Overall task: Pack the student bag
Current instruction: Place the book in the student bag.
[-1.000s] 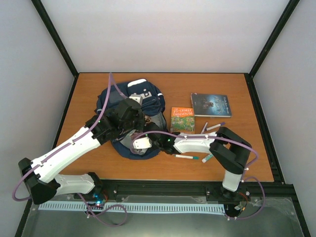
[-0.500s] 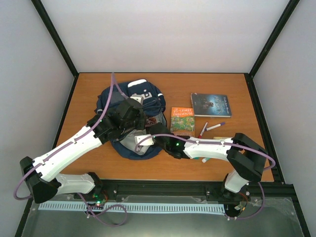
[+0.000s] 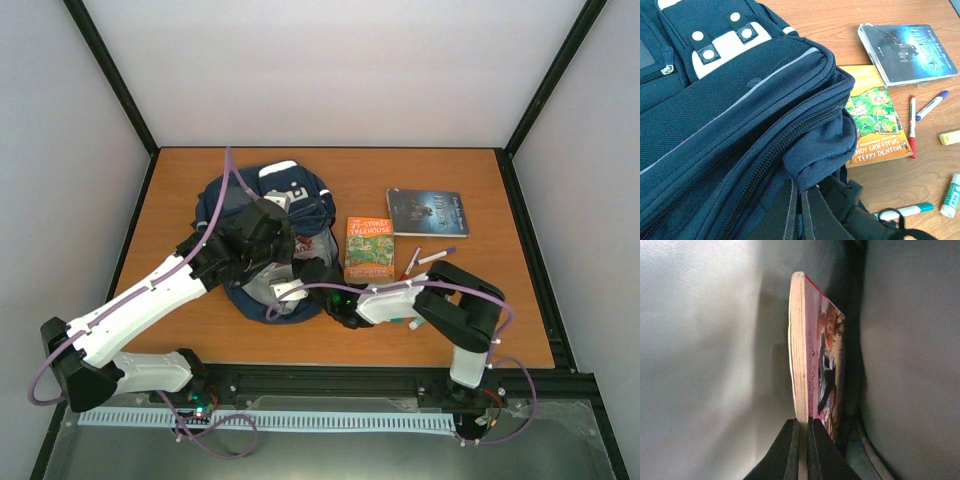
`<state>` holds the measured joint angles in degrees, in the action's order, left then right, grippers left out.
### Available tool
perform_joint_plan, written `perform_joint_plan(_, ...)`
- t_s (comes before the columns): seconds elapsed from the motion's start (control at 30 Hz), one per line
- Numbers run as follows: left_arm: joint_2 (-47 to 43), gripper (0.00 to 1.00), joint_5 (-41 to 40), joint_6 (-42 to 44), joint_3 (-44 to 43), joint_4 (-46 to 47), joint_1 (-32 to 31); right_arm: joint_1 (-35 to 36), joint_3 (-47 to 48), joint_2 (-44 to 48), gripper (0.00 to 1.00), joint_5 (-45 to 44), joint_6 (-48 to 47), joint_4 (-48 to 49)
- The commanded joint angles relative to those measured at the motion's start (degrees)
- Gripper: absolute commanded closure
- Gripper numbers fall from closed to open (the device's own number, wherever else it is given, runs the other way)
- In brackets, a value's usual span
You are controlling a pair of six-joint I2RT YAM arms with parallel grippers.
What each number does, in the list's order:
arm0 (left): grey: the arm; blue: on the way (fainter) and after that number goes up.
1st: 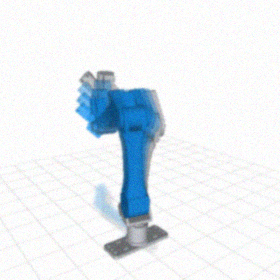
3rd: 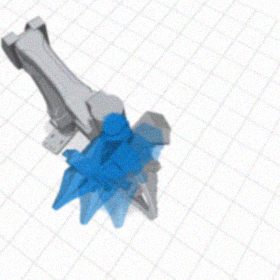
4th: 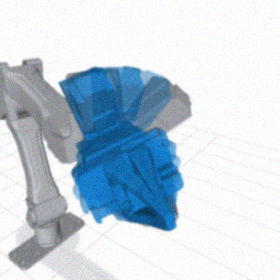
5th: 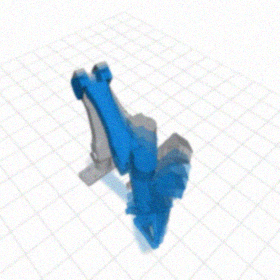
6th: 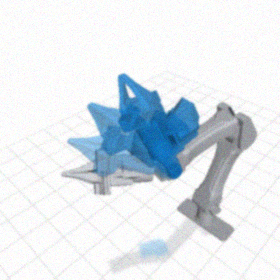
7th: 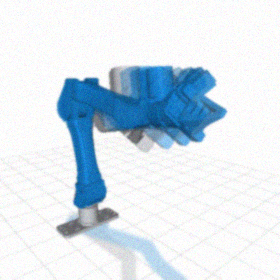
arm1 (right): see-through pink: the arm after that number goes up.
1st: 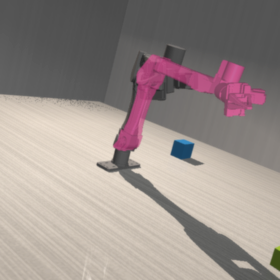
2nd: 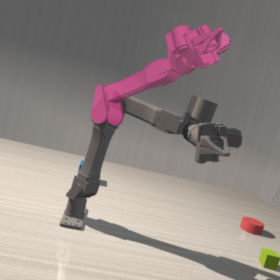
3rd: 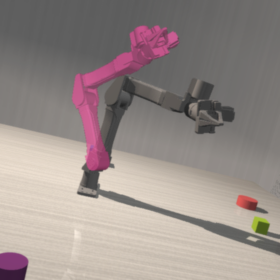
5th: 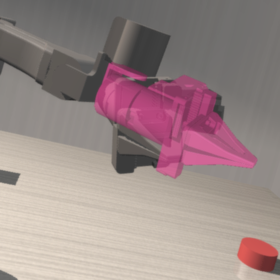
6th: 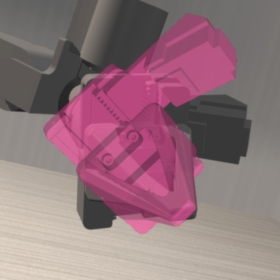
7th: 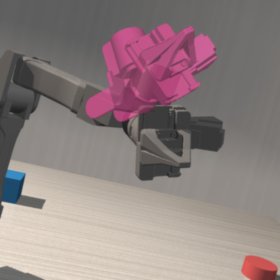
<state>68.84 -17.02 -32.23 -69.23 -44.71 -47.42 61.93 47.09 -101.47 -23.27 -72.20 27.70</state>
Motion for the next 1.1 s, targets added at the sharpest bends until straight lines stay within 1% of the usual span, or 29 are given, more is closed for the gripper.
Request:
perform_joint_plan(0.0, -0.7, 0.99, 0.8, 1.2, -1.9, 3.6, 0.7, -0.9, 4.1, -5.3, 0.97, 1.7, -4.1, 7.4)
perform_joint_plan(0.23, -1.5, 0.99, 1.1, 1.2, -1.9, 3.0, 0.7, -3.3, 9.7, -12.8, 0.97, 3.2, -5.9, 7.7)
perform_joint_plan(0.33, -1.4, 0.99, 1.3, 1.1, -2.0, 3.0, 0.7, -4.5, 12.4, -15.9, 0.94, 3.6, -5.4, 6.2)
perform_joint_plan(0.37, -1.4, 0.99, 1.4, 1.1, -2.0, 3.0, 0.7, -5.0, 13.4, -16.9, 0.9, 3.4, -5.2, 5.5)
perform_joint_plan(0.47, -1.4, 0.99, 1.4, 1.0, -2.1, 3.0, 0.7, -5.3, 13.7, -17.7, 0.69, 2.9, -4.8, 5.2)
perform_joint_plan(0.53, -1.6, 0.99, 1.2, 1.0, -2.0, 2.9, 0.7, -5.1, 12.9, -15.9, 0.6, 3.9, -2.0, 3.3)
perform_joint_plan(0.63, -1.7, 0.99, 0.9, 1.1, -1.5, 3.0, 0.8, -4.9, 11.4, -10.9, 0.51, 6.0, 3.3, -1.5)
perform_joint_plan(0.67, -1.6, 0.99, 0.7, 1.2, -1.4, 3.1, 0.8, -4.8, 10.7, -9.2, 0.49, 6.3, 4.3, -2.2)
perform_joint_plan(0.8, -1.2, 0.99, 0.4, 1.3, -0.8, 3.3, 0.8, -4.7, 7.9, -3.8, 0.48, 7.1, 8.4, -6.7)
perform_joint_plan(0.9, -0.7, 0.99, 0.6, 1.2, -0.4, 3.5, 1.0, -4.7, 4.8, 0.6, 0.48, 9.1, 11.2, -12.0)
perform_joint_plan(0.97, -0.5, 0.99, 0.6, 1.2, 0.1, 3.8, 0.9, -4.8, 3.2, 3.4, 0.47, 11.9, 13.5, -16.4)
perform_joint_plan(1.07, 0.2, 0.99, 0.4, 1.1, 0.8, 4.1, 1.1, -5.0, 2.3, 7.7, 0.45, 18.5, 18.3, -25.6)
